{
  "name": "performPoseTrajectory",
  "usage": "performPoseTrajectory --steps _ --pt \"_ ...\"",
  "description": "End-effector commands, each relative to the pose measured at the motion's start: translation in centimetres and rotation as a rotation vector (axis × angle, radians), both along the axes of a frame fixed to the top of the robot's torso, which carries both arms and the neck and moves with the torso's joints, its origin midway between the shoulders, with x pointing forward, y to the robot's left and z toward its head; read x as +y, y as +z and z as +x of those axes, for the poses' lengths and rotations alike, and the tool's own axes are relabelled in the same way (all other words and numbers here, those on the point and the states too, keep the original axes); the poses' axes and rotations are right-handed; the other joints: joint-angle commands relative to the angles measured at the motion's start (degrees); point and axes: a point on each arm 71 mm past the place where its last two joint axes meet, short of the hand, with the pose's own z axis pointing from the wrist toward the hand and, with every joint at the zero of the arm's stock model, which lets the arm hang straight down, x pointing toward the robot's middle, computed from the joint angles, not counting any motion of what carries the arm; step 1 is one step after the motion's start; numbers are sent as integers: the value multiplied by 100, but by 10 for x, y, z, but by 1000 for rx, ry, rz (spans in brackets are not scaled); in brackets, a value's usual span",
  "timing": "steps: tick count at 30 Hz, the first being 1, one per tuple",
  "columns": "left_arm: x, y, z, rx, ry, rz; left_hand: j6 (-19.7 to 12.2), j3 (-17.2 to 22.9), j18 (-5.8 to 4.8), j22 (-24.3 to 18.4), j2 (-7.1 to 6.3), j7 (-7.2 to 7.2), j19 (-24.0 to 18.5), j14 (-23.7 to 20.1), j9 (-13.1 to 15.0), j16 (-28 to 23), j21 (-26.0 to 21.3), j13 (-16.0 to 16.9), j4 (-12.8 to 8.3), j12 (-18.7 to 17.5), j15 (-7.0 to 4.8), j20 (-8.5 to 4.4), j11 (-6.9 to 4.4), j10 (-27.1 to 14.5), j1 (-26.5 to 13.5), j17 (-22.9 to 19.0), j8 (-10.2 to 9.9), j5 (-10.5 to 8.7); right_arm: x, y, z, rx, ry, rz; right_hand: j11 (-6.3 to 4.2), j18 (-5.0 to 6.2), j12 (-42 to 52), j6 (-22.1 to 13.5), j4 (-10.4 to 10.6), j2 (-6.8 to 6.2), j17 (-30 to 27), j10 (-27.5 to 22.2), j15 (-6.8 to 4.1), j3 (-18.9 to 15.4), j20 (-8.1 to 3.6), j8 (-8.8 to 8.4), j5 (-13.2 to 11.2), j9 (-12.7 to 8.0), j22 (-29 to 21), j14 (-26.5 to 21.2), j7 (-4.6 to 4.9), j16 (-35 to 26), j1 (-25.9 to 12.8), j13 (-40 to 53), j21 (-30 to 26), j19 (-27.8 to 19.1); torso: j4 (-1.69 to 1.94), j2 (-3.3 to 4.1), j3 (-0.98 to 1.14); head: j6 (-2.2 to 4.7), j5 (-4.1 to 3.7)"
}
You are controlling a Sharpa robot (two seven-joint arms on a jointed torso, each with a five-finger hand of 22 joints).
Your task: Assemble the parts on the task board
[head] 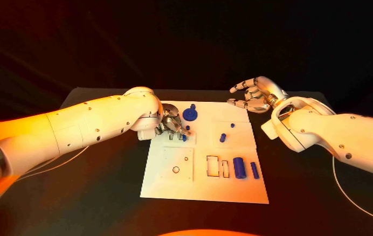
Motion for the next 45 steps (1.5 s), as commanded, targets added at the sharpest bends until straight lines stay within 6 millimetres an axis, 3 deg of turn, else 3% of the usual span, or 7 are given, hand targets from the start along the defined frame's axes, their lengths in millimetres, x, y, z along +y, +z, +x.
performPoseTrajectory --steps 1,14,23,27,28,31,45 --pt "-3 0 -1 21 -11 -10 3 39 -111 -2 15 -38 12 487 8 37 27 6 -7 22 -41 -2 -26 18 62 1243 14 22 2 0 0 -3 15 -11 -7 35 -27 42 8 -15 1277 -17 36 18 -7 -2 19 -10 553 537 -5 -29 -34 41 -24 -38 1 6 0 -5 -1" --pt "-4 -1 -1 38 -7 -25 -7 561 -118 48 138 -65 12 493 43 44 57 -19 -43 -50 -64 -15 -52 -4 592 1263 -60 23 2 0 0 -4 17 -16 -10 37 -22 48 3 -6 1272 -13 34 34 -8 1 37 -11 548 536 -7 -32 -29 44 -34 -42 0 5 0 -25 -14" --pt "-2 -2 -1 47 2 -34 -7 1517 -118 66 -33 -76 3 497 131 46 67 -24 -140 -116 -77 -27 -69 11 812 1274 -78 21 2 0 0 -4 17 -17 -10 37 -25 49 1 -4 1265 -15 34 38 -8 1 43 -11 549 534 -7 -34 -28 41 -32 -41 5 4 0 -30 -12" --pt "-1 -2 -1 52 8 -40 -37 2209 -119 78 -177 -84 4 497 208 45 72 -37 -428 -164 -90 -36 -80 17 875 1276 -45 18 2 0 1 -3 18 -17 -11 38 -22 51 -1 -3 1265 -12 33 45 -9 2 53 -12 547 534 -8 -34 -27 43 -36 -43 4 2 -1 -26 -3" --pt "-1 -2 -1 54 10 -43 -38 2560 -118 80 -250 -73 3 496 268 42 73 -37 -563 -180 -79 -38 -86 40 804 1273 4 16 2 0 1 -3 18 -17 -11 38 -22 51 -1 -3 1265 -12 33 45 -9 2 53 -12 547 534 -8 -34 -27 43 -36 -43 3 2 -1 -27 -1" --pt "1 -2 -2 57 20 -53 -47 3016 -118 80 -327 -77 1 496 380 40 72 -35 -780 -194 -90 -34 -78 85 627 1273 94 7 2 0 1 -3 19 -18 -11 38 -22 51 -1 -3 1265 -12 33 45 -9 2 53 -12 547 534 -8 -34 -27 43 -36 -43 7 4 0 -27 -2" --pt "10 3 -5 25 100 -128 30 3739 -139 189 -514 -121 76 528 593 85 124 261 -1319 5 -134 -66 -128 363 279 1346 248 71 0 -1 1 -2 16 -17 -11 41 -27 54 9 1 1256 -17 32 56 -11 3 82 -15 539 532 -8 -39 -49 36 -50 -49 8 4 2 -39 13"
